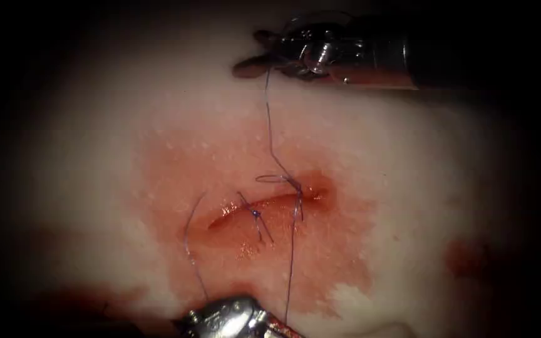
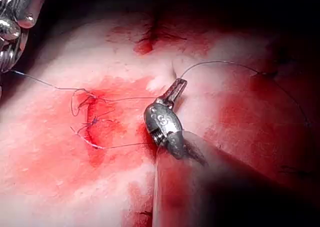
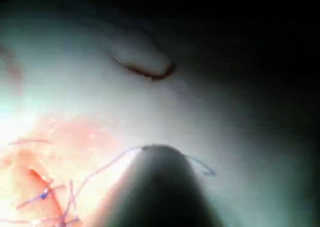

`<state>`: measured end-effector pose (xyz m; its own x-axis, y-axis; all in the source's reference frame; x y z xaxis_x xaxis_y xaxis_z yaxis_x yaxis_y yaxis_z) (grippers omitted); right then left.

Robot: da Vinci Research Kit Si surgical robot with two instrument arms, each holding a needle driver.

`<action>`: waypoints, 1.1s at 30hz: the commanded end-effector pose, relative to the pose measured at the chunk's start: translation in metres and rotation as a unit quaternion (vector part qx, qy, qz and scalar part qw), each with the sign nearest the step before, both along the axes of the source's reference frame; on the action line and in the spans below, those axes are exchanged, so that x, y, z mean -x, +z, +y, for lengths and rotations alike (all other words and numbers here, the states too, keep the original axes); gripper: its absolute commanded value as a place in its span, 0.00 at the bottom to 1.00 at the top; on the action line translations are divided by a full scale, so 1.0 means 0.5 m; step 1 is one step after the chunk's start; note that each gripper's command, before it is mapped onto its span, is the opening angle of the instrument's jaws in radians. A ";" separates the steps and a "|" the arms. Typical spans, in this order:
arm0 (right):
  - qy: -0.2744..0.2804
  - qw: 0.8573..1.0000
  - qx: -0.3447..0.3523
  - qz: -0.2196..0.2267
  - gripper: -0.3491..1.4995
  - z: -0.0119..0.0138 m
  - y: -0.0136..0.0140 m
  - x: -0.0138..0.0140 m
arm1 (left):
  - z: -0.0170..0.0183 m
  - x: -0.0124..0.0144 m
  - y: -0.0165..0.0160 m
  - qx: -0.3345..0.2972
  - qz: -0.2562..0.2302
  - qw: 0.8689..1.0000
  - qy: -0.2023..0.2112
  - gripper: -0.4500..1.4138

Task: Wound Closure

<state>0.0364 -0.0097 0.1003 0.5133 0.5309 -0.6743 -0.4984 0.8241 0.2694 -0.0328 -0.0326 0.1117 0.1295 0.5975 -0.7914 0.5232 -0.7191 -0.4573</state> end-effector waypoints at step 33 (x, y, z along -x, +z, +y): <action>-0.176 0.983 0.001 -0.044 0.96 -0.0223 -0.0116 0.0450 | 0.0006 -0.0005 0.0003 -0.005 0.000 1.000 -0.001 0.00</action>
<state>0.0133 -0.0206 0.0940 0.6962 0.3284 -0.6383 -0.2100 0.9435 0.2563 -0.0320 -0.0318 0.1113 0.1304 0.6042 -0.7861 0.5214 -0.7161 -0.4640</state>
